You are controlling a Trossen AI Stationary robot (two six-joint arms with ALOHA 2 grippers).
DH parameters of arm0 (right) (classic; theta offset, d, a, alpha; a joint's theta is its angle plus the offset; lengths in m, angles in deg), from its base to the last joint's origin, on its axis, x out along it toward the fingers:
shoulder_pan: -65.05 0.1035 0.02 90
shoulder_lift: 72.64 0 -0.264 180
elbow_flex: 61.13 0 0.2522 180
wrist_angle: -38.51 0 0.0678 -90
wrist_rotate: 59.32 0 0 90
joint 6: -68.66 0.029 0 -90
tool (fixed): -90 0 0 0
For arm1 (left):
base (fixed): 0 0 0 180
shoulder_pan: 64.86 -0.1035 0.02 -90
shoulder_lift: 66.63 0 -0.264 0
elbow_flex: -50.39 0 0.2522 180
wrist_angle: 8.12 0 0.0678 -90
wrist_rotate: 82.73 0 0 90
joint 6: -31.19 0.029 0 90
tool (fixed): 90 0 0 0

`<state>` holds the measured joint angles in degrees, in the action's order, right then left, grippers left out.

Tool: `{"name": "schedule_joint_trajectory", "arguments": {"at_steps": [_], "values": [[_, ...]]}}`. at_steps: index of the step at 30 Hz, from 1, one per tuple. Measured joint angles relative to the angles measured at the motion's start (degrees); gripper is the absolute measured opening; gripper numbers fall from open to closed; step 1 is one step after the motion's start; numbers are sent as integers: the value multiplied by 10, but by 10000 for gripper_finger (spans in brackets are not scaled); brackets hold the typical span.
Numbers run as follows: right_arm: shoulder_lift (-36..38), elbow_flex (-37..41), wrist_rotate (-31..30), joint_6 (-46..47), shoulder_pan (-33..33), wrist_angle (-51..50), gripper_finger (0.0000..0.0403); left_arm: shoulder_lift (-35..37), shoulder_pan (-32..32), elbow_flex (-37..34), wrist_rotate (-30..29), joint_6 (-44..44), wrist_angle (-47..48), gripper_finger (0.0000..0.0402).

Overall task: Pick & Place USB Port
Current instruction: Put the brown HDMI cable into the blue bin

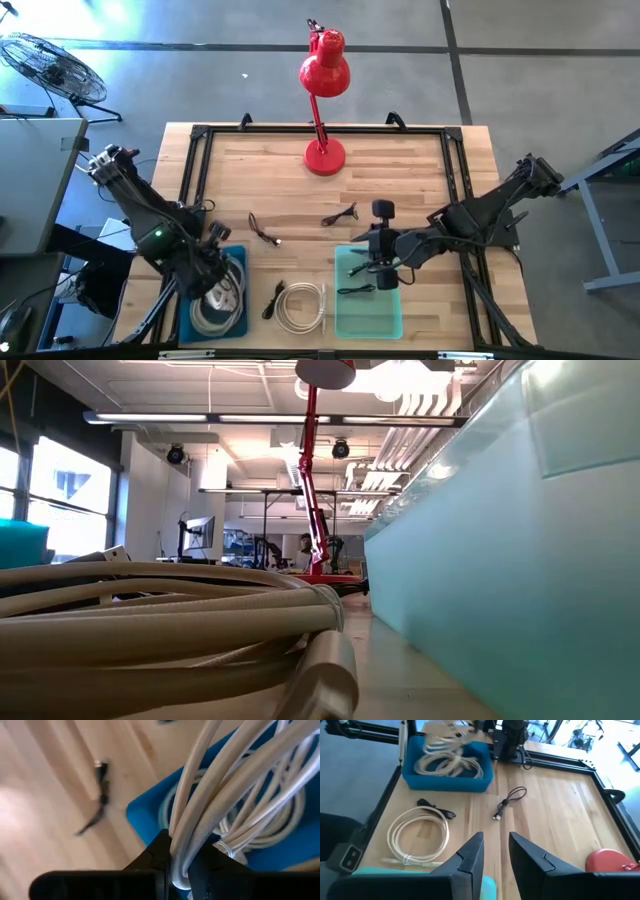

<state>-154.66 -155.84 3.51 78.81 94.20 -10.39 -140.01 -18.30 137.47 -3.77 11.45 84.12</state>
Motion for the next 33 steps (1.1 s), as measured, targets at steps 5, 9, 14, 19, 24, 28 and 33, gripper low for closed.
{"name": "schedule_joint_trajectory", "arguments": {"at_steps": [5, 9, 14, 19, 24, 28, 33], "values": [[0, 0, 7, 1, -13, 0, 83, 0, -1, 22, 28, -15, 15, 33], [0, 0, 8, 3, -24, 0, 83, 0, -1, 20, 114, -65, 15, 33], [0, 0, 11, 3, -30, 0, 83, 0, -1, 4, 196, -137, 22, 33], [0, 0, 12, 3, -29, 0, 83, 0, -1, -21, 227, -167, 12, 33], [0, 0, 11, 1, -29, 0, 83, 0, -1, -68, 260, -167, -21, 33], [0, 0, 11, 1, -29, 0, 83, 0, -1, -114, 264, -148, -62, 33], [0, 0, 8, 2, -30, 0, 83, 0, -1, -171, 279, -121, -144, 33]]}}
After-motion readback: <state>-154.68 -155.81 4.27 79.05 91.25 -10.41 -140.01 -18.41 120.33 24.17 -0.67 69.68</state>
